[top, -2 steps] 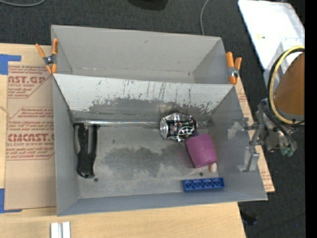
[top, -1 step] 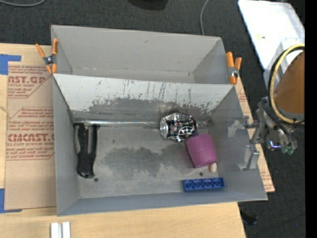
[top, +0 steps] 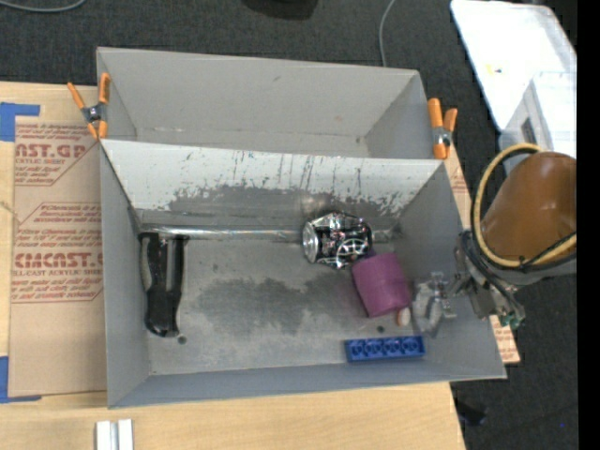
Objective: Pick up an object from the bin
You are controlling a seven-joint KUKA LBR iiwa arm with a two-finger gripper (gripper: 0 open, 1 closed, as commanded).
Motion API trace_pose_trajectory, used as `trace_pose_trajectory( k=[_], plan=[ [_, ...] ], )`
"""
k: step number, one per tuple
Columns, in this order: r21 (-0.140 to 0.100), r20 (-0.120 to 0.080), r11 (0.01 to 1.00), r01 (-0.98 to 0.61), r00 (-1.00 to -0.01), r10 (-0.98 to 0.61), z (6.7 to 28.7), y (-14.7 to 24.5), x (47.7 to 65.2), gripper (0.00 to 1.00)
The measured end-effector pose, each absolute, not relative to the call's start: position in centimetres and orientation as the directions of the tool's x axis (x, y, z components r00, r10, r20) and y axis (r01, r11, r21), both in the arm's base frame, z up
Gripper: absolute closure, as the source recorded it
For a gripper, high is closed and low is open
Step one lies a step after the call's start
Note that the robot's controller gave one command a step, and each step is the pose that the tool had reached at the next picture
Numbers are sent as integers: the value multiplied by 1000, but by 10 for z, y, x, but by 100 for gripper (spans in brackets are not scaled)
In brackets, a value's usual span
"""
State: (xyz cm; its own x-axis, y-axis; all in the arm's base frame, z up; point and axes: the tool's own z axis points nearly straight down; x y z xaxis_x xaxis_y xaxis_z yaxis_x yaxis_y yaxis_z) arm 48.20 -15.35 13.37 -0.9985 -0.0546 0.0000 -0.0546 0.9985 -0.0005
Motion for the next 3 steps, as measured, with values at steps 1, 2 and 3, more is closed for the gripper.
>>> trace_pose_trajectory(
  k=[1, 2, 3],
  plan=[
    [-1, 0, 998, -55, -998, -55, 134, -153, 482, 0],
    [-1, 0, 998, -56, -998, -56, 134, -153, 482, 0],
    [-1, -1, 994, -110, -994, -110, 122, -150, 488, 0]
  ],
)
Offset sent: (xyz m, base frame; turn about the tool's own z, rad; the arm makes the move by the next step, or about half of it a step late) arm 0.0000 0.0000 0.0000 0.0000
